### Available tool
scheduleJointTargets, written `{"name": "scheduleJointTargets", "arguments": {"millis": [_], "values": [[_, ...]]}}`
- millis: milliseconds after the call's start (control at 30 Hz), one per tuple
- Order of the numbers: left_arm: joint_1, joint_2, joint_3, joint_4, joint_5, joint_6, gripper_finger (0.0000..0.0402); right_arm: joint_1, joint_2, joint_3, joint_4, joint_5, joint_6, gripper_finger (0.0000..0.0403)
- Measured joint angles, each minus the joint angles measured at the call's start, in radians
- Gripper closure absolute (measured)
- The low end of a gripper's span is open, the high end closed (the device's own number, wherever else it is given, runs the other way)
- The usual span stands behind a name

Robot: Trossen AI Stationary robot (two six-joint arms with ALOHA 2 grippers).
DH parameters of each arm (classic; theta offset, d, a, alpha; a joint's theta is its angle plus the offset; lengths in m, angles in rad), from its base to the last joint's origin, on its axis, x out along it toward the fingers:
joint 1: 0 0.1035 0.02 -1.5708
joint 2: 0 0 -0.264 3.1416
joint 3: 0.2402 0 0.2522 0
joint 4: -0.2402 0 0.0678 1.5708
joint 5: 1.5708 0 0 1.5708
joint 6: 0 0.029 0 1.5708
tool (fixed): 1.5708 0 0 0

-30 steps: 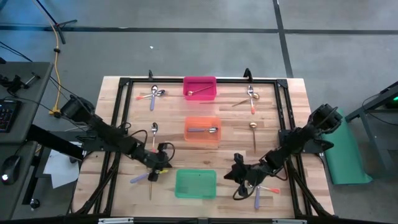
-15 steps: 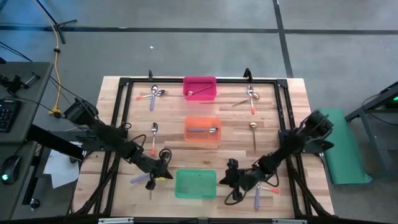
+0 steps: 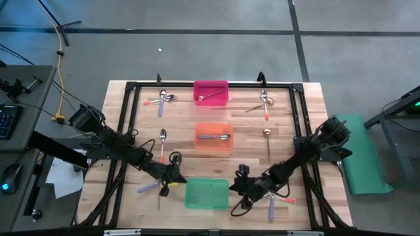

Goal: Sort silverware by color (type)
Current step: Adjust the green bin on the table

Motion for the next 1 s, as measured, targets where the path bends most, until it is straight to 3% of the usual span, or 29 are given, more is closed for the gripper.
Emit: {"name": "scheduleJointTargets", "arguments": {"millis": [1000], "values": [[0.077, 0.06, 0.0, 0.068, -0.004, 0.01, 0.0401, -0.006, -0.019, 0.0, -0.096, 0.078, -0.033, 0.0403]]}}
